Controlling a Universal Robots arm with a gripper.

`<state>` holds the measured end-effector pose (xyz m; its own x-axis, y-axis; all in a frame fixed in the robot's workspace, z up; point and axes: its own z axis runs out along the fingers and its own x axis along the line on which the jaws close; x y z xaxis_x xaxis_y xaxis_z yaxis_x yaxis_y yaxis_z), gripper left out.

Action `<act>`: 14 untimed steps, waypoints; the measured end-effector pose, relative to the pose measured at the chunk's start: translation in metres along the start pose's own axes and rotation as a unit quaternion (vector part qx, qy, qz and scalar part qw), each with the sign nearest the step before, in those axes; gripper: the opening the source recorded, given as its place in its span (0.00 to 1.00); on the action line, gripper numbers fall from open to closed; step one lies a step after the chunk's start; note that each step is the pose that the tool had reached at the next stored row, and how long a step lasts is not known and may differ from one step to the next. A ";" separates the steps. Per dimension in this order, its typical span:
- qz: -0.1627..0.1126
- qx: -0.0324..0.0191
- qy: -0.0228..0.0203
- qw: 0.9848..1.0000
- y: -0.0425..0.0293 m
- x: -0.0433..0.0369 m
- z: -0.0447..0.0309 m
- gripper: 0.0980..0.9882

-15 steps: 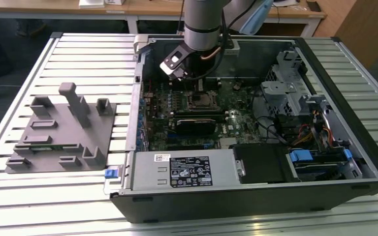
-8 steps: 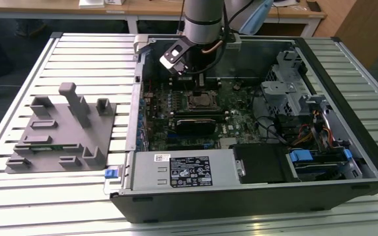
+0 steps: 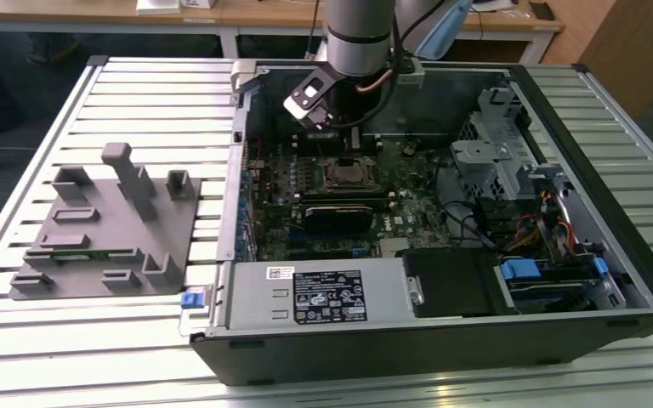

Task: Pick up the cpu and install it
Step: 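Close the cpu cover, then install the first cpu locking lever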

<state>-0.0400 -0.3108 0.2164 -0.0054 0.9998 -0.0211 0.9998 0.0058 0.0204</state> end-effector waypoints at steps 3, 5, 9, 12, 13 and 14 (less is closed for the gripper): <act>0.000 0.000 0.000 1.000 0.0040 0.0000 0.0001 0.01; 0.000 0.000 0.000 1.000 0.0055 0.0000 0.0002 0.01; 0.000 0.000 0.000 1.000 0.0081 0.0000 0.0003 0.01; 0.000 0.000 0.000 1.000 0.0098 -0.0001 0.0004 0.01; 0.000 0.000 0.000 1.000 0.0100 -0.0001 0.0004 0.01; 0.000 0.000 0.000 1.000 0.0101 0.0000 0.0004 0.01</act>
<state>-0.0298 -0.3108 0.2162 -0.0053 0.9998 -0.0211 0.9998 0.0058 0.0204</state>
